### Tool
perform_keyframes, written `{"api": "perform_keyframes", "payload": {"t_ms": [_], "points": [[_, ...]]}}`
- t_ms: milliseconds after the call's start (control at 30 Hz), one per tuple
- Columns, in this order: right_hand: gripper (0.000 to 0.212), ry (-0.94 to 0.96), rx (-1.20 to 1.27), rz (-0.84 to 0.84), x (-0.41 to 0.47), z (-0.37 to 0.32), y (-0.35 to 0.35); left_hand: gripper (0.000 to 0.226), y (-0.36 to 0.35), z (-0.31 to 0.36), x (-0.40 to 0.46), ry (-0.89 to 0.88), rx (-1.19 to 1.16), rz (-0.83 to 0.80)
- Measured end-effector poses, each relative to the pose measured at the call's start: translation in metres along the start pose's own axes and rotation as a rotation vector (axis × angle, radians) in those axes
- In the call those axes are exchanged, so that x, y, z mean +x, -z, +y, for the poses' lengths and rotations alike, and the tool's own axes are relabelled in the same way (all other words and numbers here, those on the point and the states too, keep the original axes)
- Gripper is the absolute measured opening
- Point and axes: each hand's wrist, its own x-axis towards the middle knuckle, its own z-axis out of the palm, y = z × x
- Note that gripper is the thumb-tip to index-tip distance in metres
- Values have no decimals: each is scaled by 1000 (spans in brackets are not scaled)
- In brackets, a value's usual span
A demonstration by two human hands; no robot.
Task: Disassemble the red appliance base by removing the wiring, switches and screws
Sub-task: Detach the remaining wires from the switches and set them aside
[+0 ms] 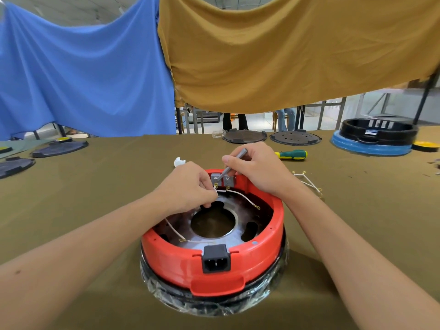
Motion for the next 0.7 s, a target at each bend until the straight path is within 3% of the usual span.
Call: {"api": "perform_keyframes", "payload": {"t_ms": [700], "points": [[23,-12,55,-4,1,0,-1,15,0,-2,1,-2,-8,-11]]}}
